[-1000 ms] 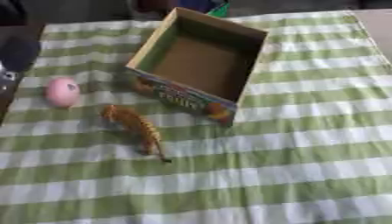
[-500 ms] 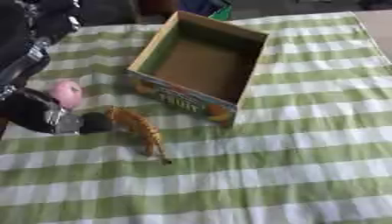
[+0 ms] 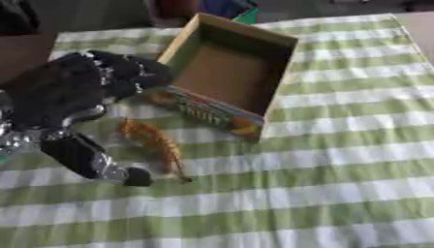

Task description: Pick up objects on the table and place them in the box.

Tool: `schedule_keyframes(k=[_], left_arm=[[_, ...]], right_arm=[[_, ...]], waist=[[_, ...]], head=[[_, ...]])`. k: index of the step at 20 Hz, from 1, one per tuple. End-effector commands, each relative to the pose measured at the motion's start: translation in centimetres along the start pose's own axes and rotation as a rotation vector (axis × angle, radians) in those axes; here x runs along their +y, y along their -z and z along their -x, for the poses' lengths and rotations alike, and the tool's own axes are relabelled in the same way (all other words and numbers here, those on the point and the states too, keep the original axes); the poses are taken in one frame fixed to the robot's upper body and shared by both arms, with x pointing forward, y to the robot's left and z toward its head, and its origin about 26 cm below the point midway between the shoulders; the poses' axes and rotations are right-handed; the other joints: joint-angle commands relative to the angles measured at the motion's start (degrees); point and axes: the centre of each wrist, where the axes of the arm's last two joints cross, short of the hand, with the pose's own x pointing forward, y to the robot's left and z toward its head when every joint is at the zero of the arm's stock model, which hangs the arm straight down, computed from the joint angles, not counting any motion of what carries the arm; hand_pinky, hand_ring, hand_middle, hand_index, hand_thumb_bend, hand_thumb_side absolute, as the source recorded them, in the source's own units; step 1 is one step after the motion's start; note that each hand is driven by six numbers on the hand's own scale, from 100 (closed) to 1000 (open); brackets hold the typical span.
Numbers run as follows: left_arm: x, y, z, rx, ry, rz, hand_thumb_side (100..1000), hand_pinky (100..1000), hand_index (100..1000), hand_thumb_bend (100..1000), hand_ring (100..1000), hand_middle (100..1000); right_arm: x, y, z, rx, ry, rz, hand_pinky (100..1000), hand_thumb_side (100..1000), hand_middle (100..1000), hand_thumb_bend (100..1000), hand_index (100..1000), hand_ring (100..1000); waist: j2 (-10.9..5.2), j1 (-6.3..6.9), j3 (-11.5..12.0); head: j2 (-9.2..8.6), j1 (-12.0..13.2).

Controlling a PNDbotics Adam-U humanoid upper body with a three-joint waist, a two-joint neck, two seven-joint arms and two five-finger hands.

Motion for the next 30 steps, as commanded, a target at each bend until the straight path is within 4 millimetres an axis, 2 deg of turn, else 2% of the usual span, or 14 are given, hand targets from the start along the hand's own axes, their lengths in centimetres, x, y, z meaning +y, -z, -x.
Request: schedule_keyframes(k=[1, 4, 5, 8, 11, 12, 15, 21, 25, 27, 30], left_arm=[[-0.1, 0.3, 0.4, -0.033, 0.05, 0.068, 767, 595, 997, 568, 828, 864], [-0.6, 0.5, 0.6, -0.049, 0.074, 0.124, 688, 596, 1000, 500, 828, 865], [-0.6, 0.5, 0.6, -0.051, 0.078, 0.139, 623, 595, 998, 445, 823, 850], [-0.8, 0.7, 0.6, -0.057, 0.082, 0.183, 526, 594, 995, 361, 818, 835], [-0.8, 0.7, 0.7, -0.06, 0.082, 0.223, 385, 586, 990, 214, 810, 841], [-0.8, 0.7, 0.7, -0.057, 0.082, 0.234, 374, 589, 994, 208, 814, 846], [-0.4, 0.7, 0.8, -0.048, 0.086, 0.263, 399, 614, 1000, 249, 841, 869], [1.3, 0.7, 0.4, -0.069, 0.076, 0.276, 592, 640, 970, 499, 828, 816], [1.6, 0.5, 0.7, -0.104, 0.043, 0.297, 644, 641, 967, 556, 826, 813], [1.3, 0.3, 0.9, -0.127, 0.022, 0.328, 702, 660, 988, 648, 849, 847], [1.6, 0.1, 1.4, -0.15, 0.013, 0.352, 718, 661, 986, 691, 856, 848]], right_arm=[[-0.1, 0.4, -0.6, -0.026, 0.0, -0.012, 745, 995, 523, 100, 862, 790], [-0.1, 0.3, -0.6, -0.024, 0.002, -0.014, 745, 995, 522, 100, 861, 790], [-0.1, 0.3, -0.6, -0.023, 0.002, -0.016, 746, 996, 522, 100, 860, 791], [-0.1, 0.3, -0.6, -0.021, 0.003, -0.02, 746, 996, 521, 100, 858, 791], [-0.1, 0.3, -0.6, -0.021, 0.004, -0.023, 746, 996, 520, 100, 859, 791], [-0.1, 0.3, -0.6, -0.02, 0.004, -0.024, 746, 996, 520, 100, 859, 791], [-0.1, 0.3, -0.6, -0.018, 0.004, -0.027, 747, 996, 519, 100, 858, 792], [0.0, 0.2, -0.6, -0.013, 0.004, -0.033, 748, 996, 518, 100, 856, 793], [0.0, 0.3, -0.6, -0.014, 0.006, -0.036, 748, 996, 518, 100, 855, 793], [0.0, 0.2, -0.6, -0.012, 0.004, -0.035, 749, 996, 517, 100, 854, 793], [0.0, 0.1, -0.5, -0.008, 0.003, -0.034, 749, 996, 516, 100, 854, 792]], waist=[[-1.06, -0.02, -0.1], [-0.97, 0.04, -0.1], [-0.93, 0.08, -0.1], [-0.8, 0.22, -0.2], [-0.65, 0.35, -0.3], [-0.6, 0.39, -0.4], [-0.5, 0.56, -0.4], [-0.32, 0.94, -0.4], [-0.31, 1.16, -0.6], [-0.27, 1.32, -0.9], [-0.21, 1.5, -1.0]], head=[[-0.81, 0.3], [-0.84, 0.3], [-0.87, 0.3], [-0.95, 0.2], [-1.02, 0.2], [-1.07, 0.2], [-1.26, 0.1], [-1.07, -1.2], [0.74, -2.4], [0.95, -2.7], [0.63, -3.0]])
